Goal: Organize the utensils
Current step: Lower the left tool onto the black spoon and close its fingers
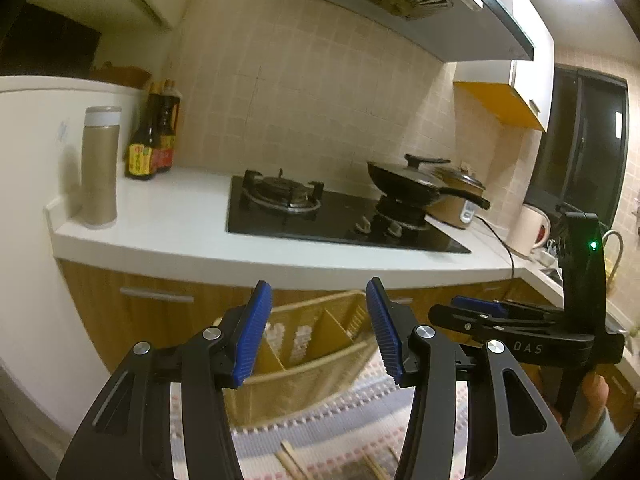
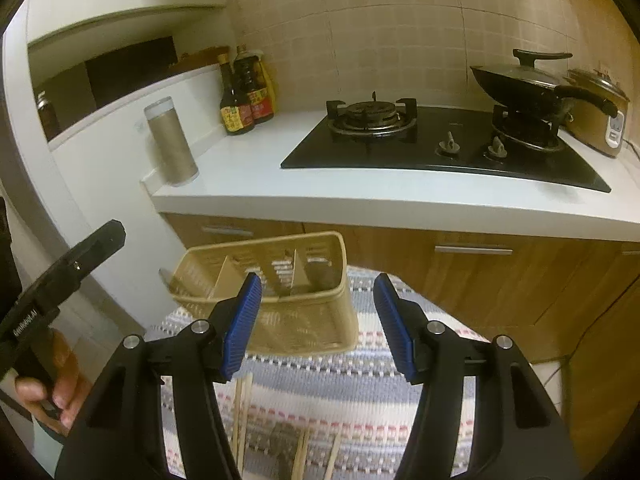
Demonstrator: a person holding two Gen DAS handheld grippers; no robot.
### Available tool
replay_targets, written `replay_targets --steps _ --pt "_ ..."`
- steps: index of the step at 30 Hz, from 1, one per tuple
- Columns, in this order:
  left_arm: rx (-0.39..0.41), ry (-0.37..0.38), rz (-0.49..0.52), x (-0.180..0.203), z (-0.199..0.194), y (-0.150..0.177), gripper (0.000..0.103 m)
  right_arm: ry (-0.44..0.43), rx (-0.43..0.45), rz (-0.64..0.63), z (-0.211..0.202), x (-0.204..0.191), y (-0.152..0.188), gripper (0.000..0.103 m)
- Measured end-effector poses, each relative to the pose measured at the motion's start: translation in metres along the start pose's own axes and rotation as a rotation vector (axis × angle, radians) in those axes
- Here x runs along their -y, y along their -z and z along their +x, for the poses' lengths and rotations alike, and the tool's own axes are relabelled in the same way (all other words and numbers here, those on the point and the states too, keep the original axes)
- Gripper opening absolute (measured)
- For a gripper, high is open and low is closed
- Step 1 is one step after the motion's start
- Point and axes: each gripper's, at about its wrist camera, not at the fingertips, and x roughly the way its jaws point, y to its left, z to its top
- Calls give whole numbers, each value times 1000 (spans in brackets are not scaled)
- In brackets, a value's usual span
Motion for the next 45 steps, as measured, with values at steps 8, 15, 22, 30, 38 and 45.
replay_targets --steps 8,15,22,30,38,45 --pt "-143 -36 -27 4 -15 21 48 0 -121 -25 -12 -11 24 55" --pt "-349 -49 -116 -21 -8 63 48 -70 -325 -1 14 -9 63 55" --pt "-552 -100 -150 -48 15 122 48 -226 -601 107 67 -8 115 39" --pt "-644 -126 -190 -71 30 161 48 -219 -694 126 98 -13 138 37" --pt "-655 -112 -218 -80 33 171 48 -198 -718 82 113 -26 145 36" --pt "-649 -122 -251 -96 25 173 48 -108 -692 -15 130 -56 146 36"
